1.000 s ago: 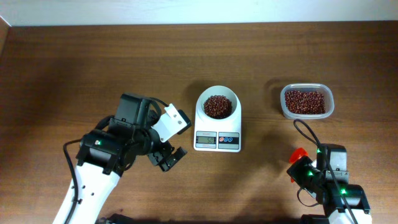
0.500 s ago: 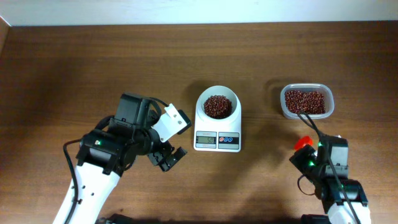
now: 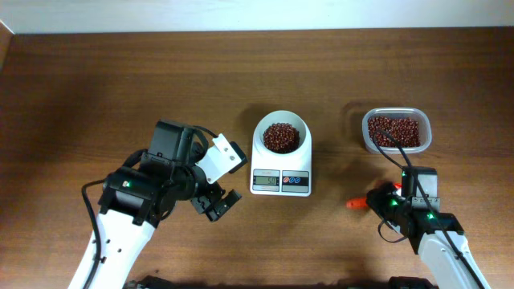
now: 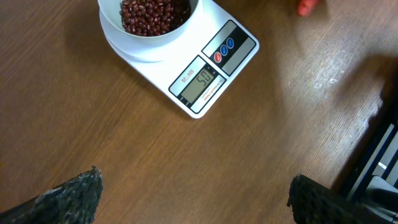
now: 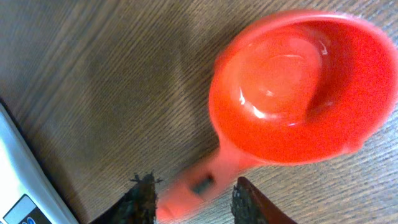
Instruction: Scoop and weigh 50g on scale
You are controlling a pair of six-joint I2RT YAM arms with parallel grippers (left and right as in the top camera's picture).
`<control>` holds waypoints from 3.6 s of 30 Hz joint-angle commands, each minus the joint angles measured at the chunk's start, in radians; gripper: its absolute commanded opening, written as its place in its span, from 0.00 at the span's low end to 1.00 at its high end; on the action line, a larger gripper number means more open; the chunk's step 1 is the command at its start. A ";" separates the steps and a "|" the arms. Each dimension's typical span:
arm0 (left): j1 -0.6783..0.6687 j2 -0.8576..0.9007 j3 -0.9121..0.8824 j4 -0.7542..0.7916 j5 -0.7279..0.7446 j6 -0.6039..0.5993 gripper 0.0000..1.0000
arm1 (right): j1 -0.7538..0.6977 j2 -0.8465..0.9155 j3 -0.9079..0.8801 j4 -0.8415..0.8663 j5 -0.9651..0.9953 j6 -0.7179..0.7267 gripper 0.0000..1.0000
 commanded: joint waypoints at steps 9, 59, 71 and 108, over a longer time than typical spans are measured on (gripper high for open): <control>0.004 -0.010 0.012 0.001 0.011 0.017 0.99 | 0.003 -0.145 0.091 -0.201 -0.021 -0.001 0.59; 0.004 -0.010 0.012 0.001 0.011 0.017 0.99 | 0.103 -0.843 -0.077 0.224 -0.109 -0.488 0.99; 0.004 -0.010 0.012 0.001 0.011 0.017 0.99 | 0.101 -1.083 -0.252 0.428 -0.008 -0.551 0.99; 0.004 -0.010 0.012 0.001 0.011 0.017 0.99 | 0.050 -1.081 -0.415 0.366 0.123 -0.659 0.99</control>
